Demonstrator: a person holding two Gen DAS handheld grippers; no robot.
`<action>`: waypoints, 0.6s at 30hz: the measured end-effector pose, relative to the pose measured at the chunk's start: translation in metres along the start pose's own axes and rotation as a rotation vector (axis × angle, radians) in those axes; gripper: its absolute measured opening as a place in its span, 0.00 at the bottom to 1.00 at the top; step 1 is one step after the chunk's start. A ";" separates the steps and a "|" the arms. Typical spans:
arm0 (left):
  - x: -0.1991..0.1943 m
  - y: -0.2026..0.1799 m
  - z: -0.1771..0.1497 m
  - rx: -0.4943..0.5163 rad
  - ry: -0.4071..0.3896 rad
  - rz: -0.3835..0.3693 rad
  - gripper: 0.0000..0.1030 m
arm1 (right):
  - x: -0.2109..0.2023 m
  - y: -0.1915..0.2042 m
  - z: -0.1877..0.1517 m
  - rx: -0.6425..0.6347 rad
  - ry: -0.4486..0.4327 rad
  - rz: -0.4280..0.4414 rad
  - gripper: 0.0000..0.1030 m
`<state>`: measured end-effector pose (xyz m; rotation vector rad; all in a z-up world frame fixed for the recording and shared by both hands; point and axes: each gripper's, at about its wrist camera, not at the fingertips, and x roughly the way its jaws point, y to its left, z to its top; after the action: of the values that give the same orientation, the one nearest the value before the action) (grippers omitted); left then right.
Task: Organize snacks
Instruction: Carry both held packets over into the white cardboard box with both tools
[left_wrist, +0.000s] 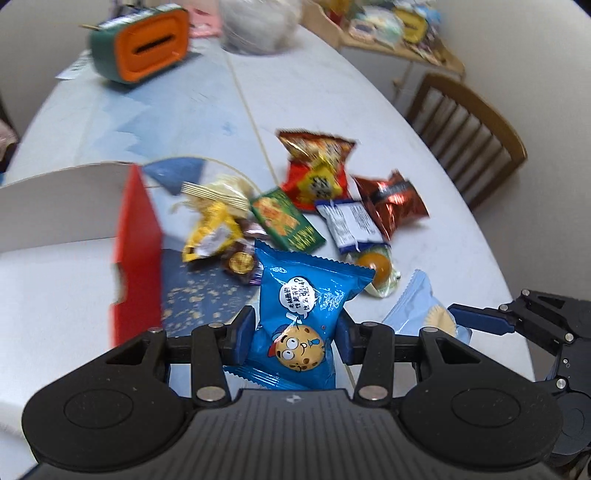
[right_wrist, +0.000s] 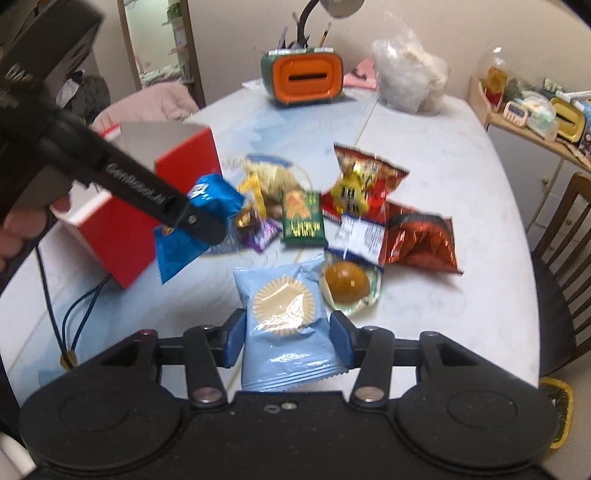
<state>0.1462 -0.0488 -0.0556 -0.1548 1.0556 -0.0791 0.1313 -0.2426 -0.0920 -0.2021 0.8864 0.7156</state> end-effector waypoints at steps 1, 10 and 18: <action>-0.008 0.004 -0.001 -0.024 -0.013 0.000 0.42 | -0.003 0.002 0.004 0.006 -0.008 -0.005 0.46; -0.058 0.047 -0.008 -0.162 -0.084 0.062 0.43 | -0.019 0.034 0.048 0.016 -0.076 0.015 0.46; -0.083 0.095 -0.016 -0.217 -0.111 0.138 0.43 | -0.006 0.085 0.088 -0.019 -0.104 0.061 0.46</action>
<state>0.0908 0.0551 -0.0078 -0.2786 0.9596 0.1679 0.1299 -0.1422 -0.0211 -0.1537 0.7897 0.7848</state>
